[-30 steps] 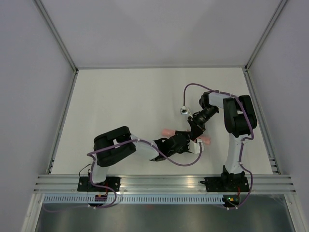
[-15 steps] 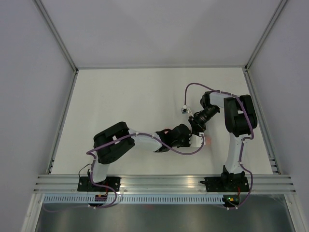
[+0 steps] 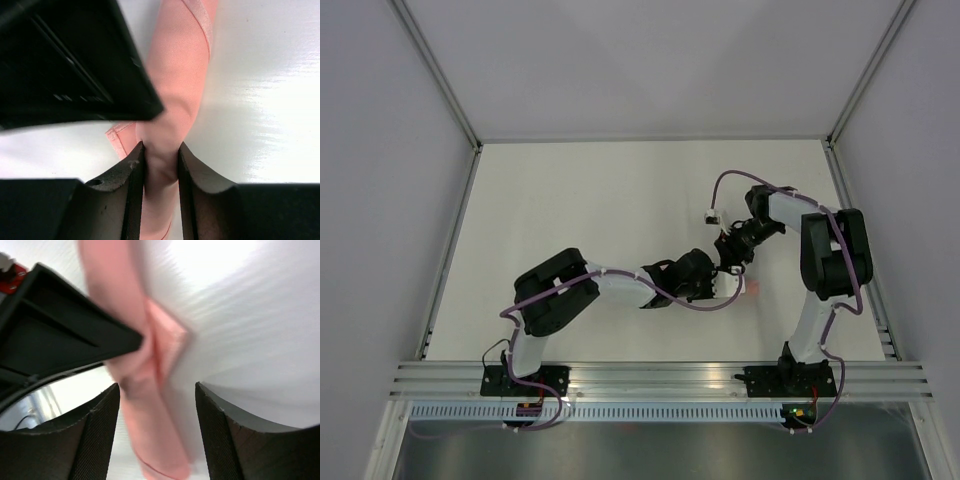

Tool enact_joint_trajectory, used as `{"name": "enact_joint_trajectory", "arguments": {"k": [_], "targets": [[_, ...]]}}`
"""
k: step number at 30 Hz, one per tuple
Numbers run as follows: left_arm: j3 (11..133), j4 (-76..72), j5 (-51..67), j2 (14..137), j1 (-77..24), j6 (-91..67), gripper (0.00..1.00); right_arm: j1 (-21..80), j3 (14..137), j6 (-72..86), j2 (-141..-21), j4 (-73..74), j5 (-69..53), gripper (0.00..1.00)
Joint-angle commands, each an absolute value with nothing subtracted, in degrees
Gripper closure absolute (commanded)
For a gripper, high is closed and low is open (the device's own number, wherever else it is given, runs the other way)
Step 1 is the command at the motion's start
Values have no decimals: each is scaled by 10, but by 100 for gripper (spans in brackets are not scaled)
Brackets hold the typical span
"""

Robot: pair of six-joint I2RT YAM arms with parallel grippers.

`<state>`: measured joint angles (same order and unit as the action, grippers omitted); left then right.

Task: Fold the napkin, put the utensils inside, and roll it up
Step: Roll the napkin with the utensil

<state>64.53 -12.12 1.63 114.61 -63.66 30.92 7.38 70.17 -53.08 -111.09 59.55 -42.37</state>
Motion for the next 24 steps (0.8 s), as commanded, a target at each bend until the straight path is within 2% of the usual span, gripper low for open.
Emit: {"name": "enact_joint_trajectory", "arguments": {"k": [1,12,24], "targets": [[636,-10,76,1179,-632,253,71,47,693,-493,-1061,490,-402,32],[698,92,182,1195,-580,214,71,-43,633,-435,-948,387,-451,31],[824,227,379,1262,-494,171,67,-59,426,-470,-672,254,-463,29]]}}
